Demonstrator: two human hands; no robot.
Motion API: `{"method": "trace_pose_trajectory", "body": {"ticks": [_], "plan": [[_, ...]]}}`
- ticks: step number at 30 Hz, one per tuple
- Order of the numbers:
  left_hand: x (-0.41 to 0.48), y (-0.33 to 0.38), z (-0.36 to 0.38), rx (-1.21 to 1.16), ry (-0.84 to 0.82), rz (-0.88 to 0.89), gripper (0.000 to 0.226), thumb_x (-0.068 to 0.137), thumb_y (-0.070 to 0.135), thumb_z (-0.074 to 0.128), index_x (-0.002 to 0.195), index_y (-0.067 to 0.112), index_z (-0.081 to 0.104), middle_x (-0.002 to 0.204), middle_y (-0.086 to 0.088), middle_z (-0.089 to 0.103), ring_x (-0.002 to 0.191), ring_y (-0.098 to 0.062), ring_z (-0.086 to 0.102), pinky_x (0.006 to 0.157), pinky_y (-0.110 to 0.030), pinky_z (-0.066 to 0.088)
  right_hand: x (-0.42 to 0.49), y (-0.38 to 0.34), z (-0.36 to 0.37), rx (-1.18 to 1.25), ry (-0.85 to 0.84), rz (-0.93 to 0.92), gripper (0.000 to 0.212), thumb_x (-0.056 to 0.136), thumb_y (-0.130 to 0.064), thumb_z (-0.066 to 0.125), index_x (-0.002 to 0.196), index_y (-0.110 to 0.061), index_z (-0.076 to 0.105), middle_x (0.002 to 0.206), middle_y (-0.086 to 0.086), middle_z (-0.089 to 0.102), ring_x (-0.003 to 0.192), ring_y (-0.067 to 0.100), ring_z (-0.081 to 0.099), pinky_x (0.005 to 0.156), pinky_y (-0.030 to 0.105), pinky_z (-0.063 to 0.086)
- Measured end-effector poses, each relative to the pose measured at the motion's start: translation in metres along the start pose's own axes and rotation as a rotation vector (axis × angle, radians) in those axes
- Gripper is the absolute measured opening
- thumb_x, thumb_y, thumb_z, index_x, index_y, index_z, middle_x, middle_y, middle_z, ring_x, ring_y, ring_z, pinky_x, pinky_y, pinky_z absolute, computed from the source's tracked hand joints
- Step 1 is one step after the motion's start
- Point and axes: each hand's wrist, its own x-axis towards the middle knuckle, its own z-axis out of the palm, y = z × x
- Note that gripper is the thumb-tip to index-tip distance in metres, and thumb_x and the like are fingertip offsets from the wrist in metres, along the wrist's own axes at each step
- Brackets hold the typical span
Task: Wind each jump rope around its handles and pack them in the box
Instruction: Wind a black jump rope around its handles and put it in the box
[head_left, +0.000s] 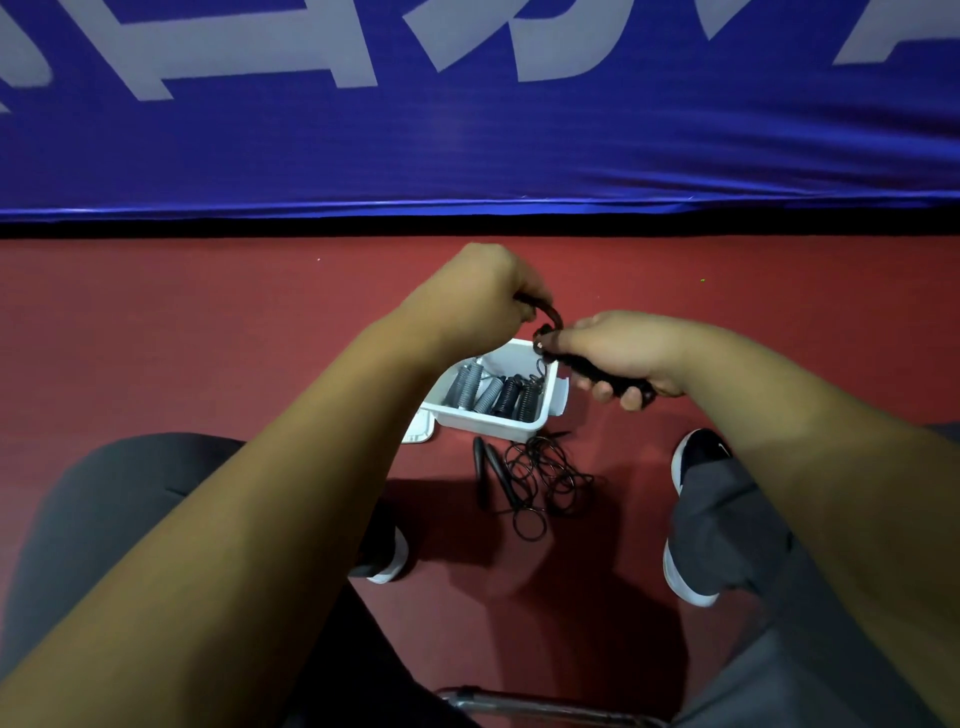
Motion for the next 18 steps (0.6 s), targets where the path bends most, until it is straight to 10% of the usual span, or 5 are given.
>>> {"method": "trace_pose_trajectory", "body": {"ticks": [8, 14, 18], "plan": [[-0.004, -0.016, 0.005, 0.156, -0.067, -0.146, 0.016, 0.084, 0.016, 0.086, 0.098, 0.021, 0.08, 0.076, 0.006, 0.069, 0.077, -0.019, 0.072, 0.073, -0.032, 0.058, 0.005, -0.002, 0.0, 0.196, 0.174, -0.088, 0.021, 0.102, -0.045, 0.063, 0.111, -0.026, 0.063, 0.074, 0.0, 0.052, 0.048, 0.01, 0.045, 0.05, 0.019, 0.027], [-0.005, -0.02, 0.012, -0.331, 0.013, -0.268, 0.013, 0.086, 0.013, 0.085, 0.096, 0.011, 0.076, 0.072, -0.01, 0.071, 0.057, -0.022, 0.07, 0.066, -0.049, 0.065, -0.003, -0.014, -0.004, 0.444, 0.194, -0.126, 0.054, 0.091, -0.074, 0.058, 0.109, -0.025, 0.067, 0.074, 0.001, 0.057, 0.049, 0.012, 0.047, 0.05, 0.02, 0.029], [-0.007, -0.018, 0.005, -0.684, -0.057, -0.295, 0.028, 0.082, 0.019, 0.089, 0.097, 0.002, 0.073, 0.069, -0.006, 0.064, 0.068, -0.023, 0.064, 0.073, -0.036, 0.062, -0.005, -0.012, -0.006, 0.508, 0.198, -0.147, 0.062, 0.094, -0.083, 0.048, 0.109, -0.028, 0.07, 0.072, 0.0, 0.057, 0.05, 0.012, 0.045, 0.049, 0.02, 0.03]]}}
